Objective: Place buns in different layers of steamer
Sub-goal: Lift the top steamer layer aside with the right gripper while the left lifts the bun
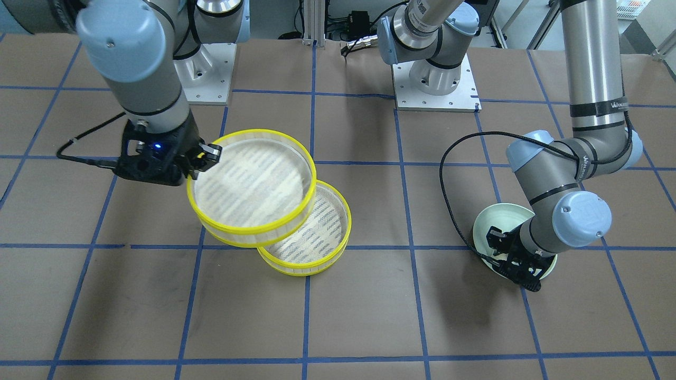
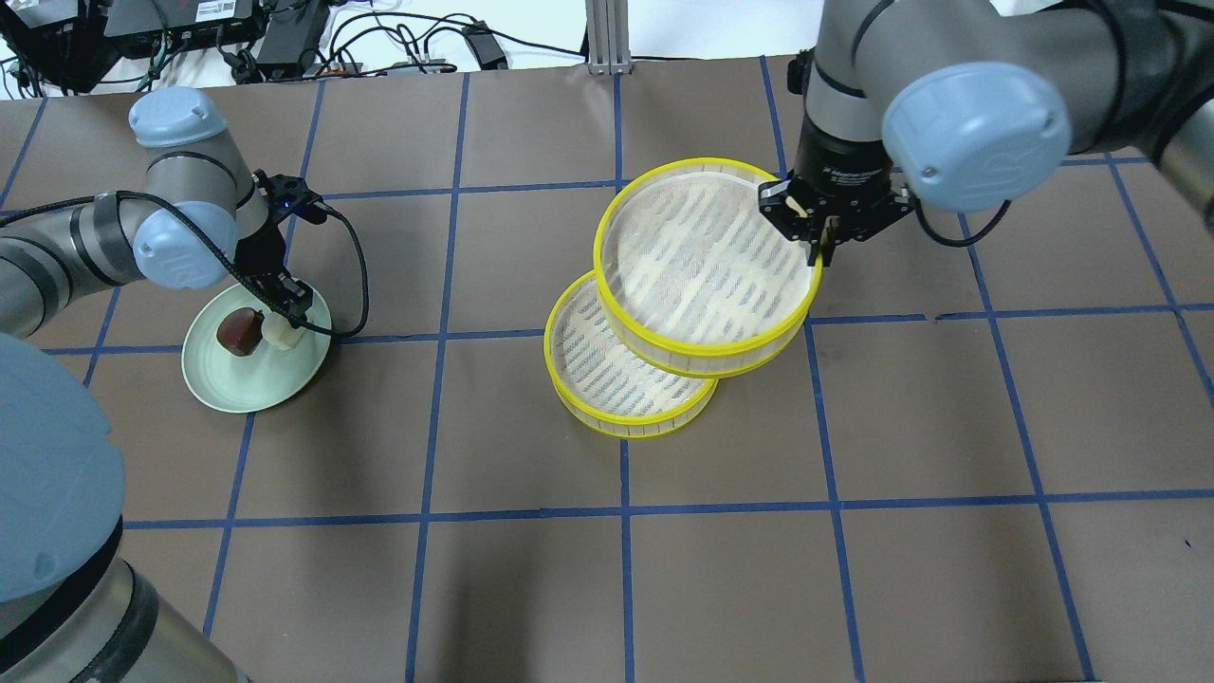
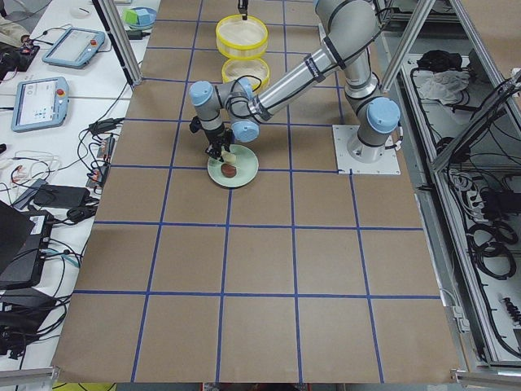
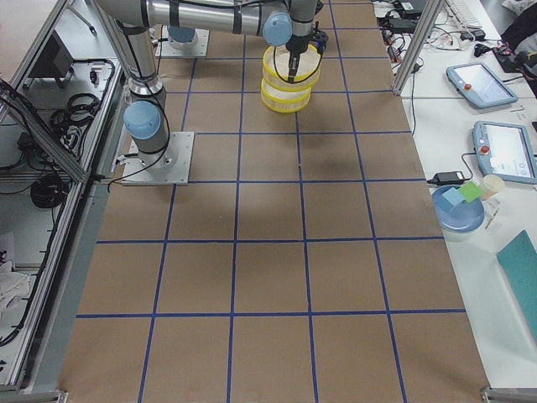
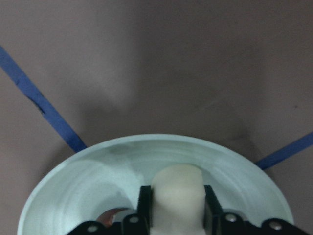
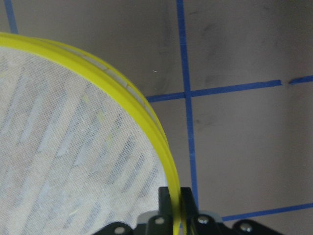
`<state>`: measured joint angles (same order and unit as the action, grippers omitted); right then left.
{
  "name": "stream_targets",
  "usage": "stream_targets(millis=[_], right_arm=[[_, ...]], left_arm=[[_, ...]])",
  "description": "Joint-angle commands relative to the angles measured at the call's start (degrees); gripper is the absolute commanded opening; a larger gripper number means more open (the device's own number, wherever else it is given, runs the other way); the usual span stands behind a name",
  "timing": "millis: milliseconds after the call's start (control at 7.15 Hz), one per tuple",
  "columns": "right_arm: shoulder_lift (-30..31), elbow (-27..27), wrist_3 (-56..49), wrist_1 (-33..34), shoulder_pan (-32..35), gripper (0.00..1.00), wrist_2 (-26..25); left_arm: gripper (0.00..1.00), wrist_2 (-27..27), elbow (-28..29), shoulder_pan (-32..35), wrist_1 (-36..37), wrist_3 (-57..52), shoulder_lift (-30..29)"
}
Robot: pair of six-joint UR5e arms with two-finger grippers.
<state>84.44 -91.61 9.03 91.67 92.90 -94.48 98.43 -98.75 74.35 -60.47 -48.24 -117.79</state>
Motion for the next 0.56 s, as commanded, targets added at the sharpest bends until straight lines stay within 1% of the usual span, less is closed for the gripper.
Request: stream_targets(millis=[0,140,280,420], right_arm=[[8.52,1.0,-12.05,-10.52,-10.41,0.0,-4.49],[8.64,1.26,-18.63,-10.72,-11.24,0.0,-4.92],[9.42,1.35,-23.92,-10.37,-11.69,0.0,-5.28],[9.43,1.35,-26.5,-10.11,-12.82,0.0,-5.37]], left_arm=[[0.0,0.18,0.75,0.0,-0.44,-0.01,2.02],[0.0,0.09,1.45,0.0,-1.92,0.86,3.95],[0.0,-0.34,2.24,0.18,-3.5,4.18,5.8],[0.0,-0.61,2.95,1.66,-4.47,8.82,7.82]])
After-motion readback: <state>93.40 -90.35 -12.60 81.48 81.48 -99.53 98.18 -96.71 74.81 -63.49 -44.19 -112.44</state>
